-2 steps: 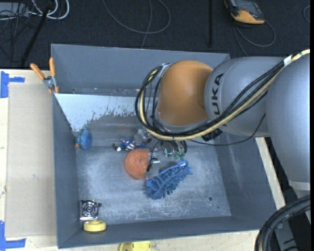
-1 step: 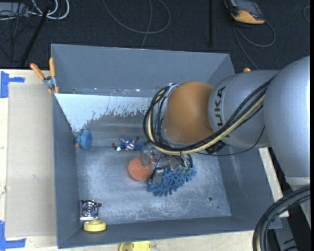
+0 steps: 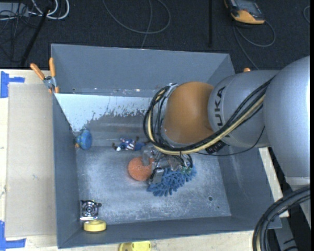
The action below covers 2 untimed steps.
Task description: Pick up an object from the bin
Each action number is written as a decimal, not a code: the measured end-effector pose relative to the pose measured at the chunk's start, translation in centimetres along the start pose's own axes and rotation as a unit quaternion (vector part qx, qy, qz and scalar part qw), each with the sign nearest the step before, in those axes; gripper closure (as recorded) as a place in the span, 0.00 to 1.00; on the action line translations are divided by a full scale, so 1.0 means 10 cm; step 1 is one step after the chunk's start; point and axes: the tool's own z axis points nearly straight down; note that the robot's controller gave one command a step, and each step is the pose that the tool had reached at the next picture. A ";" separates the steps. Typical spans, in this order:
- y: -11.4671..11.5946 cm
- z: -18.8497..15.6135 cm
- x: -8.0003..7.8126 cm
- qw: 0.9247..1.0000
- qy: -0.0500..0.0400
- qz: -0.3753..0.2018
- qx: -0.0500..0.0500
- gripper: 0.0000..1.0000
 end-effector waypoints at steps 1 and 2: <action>0.18 -1.40 0.05 1.000 0.005 -0.024 0.001 1.00; 0.18 -1.40 0.05 1.000 0.006 -0.024 0.001 1.00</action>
Offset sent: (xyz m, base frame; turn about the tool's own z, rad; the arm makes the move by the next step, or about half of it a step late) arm 0.0000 0.0000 0.0000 0.0000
